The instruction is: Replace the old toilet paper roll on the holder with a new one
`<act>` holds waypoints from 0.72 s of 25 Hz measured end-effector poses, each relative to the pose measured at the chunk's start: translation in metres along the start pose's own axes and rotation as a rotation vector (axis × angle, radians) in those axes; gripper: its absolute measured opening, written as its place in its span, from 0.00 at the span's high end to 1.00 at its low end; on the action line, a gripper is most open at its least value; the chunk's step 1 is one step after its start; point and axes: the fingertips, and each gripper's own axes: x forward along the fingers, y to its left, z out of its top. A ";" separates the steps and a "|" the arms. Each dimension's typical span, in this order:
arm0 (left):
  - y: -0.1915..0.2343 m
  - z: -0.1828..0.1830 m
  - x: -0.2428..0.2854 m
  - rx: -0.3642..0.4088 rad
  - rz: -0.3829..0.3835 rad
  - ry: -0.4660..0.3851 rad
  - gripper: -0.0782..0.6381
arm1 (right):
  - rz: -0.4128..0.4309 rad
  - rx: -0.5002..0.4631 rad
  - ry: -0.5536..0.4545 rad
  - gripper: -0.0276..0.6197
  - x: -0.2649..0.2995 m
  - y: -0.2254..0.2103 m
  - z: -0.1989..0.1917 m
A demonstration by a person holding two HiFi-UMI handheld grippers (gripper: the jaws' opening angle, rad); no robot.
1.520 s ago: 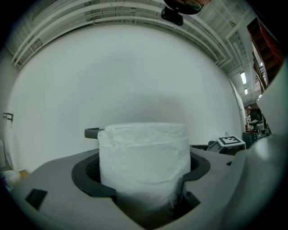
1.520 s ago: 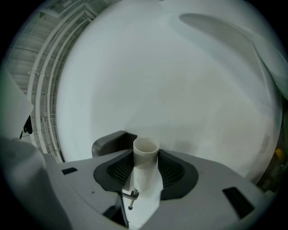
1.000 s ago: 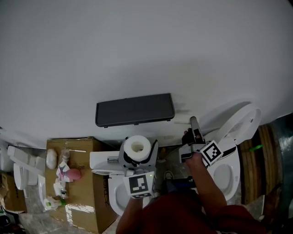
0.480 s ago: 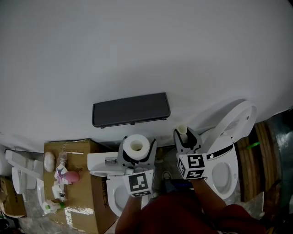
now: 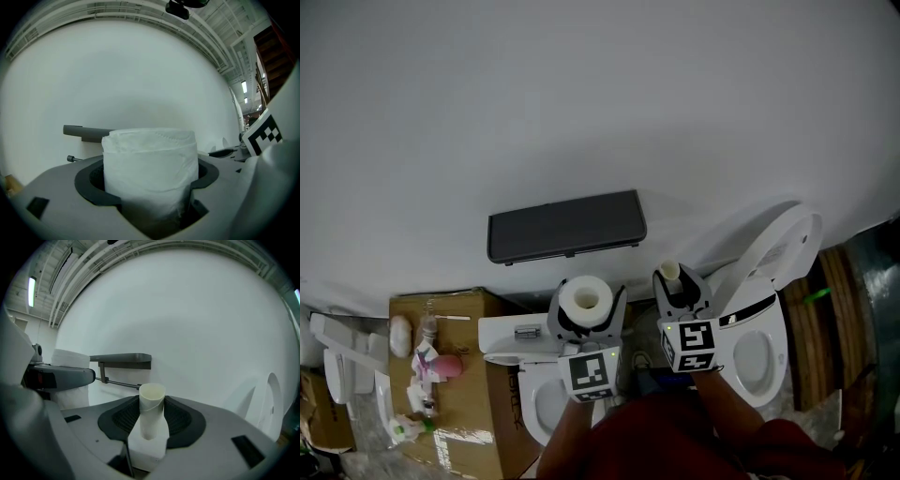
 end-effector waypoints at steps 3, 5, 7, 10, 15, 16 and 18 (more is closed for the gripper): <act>-0.007 -0.004 0.007 -0.008 -0.024 0.004 0.28 | -0.008 0.010 0.008 0.70 -0.006 -0.003 -0.004; -0.016 -0.009 0.013 -0.017 -0.048 0.013 0.28 | -0.022 0.001 0.009 0.70 -0.011 -0.008 -0.007; -0.027 -0.014 0.020 -0.032 -0.078 0.024 0.28 | -0.045 0.002 0.010 0.70 -0.017 -0.018 -0.008; -0.044 -0.024 0.032 -0.065 -0.119 0.048 0.28 | -0.086 0.010 0.013 0.70 -0.025 -0.037 -0.011; -0.074 -0.041 0.055 -0.102 -0.173 0.099 0.28 | -0.137 0.018 0.027 0.70 -0.037 -0.065 -0.018; -0.079 -0.045 0.059 -0.120 -0.185 0.115 0.28 | -0.146 0.019 0.027 0.70 -0.039 -0.069 -0.018; -0.090 -0.052 0.068 -0.154 -0.208 0.144 0.28 | -0.162 0.017 0.026 0.70 -0.042 -0.077 -0.017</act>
